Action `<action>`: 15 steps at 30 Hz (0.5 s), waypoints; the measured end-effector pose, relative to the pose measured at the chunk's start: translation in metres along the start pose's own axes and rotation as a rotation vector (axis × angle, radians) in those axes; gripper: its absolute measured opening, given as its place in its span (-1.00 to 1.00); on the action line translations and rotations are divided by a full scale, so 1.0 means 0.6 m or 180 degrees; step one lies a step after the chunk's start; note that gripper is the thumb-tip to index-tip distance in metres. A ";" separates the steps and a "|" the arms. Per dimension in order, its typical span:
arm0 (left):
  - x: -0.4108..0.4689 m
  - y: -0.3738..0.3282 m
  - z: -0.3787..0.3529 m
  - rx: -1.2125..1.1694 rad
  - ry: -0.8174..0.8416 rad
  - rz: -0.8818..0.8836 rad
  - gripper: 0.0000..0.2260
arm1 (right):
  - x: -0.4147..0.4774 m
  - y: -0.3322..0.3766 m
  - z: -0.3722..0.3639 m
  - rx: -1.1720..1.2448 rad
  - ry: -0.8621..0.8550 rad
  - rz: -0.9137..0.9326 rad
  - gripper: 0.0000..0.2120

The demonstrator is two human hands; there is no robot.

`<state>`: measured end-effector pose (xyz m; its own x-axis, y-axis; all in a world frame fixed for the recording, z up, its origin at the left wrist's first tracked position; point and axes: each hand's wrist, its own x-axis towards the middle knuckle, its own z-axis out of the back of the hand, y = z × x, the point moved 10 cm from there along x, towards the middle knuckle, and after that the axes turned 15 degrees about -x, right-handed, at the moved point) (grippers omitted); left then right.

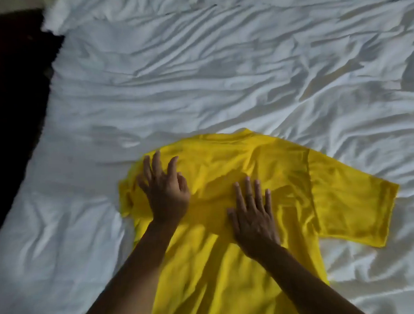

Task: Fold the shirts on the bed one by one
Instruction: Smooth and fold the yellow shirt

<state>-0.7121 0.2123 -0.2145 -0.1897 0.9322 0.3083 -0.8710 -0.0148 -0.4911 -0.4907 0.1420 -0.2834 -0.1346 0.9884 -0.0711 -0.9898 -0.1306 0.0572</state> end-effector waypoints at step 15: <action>0.067 0.301 -0.007 -0.2576 0.1685 0.2120 -0.62 | 0.177 0.318 -0.043 -0.0146 -0.0091 0.0061 -0.40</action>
<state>-0.8750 0.2486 -0.2942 -0.1210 0.8640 -0.4887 -0.0928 -0.5000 -0.8610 -0.6951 0.2199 -0.3058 -0.1528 0.9874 -0.0420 -0.9882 -0.1524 0.0124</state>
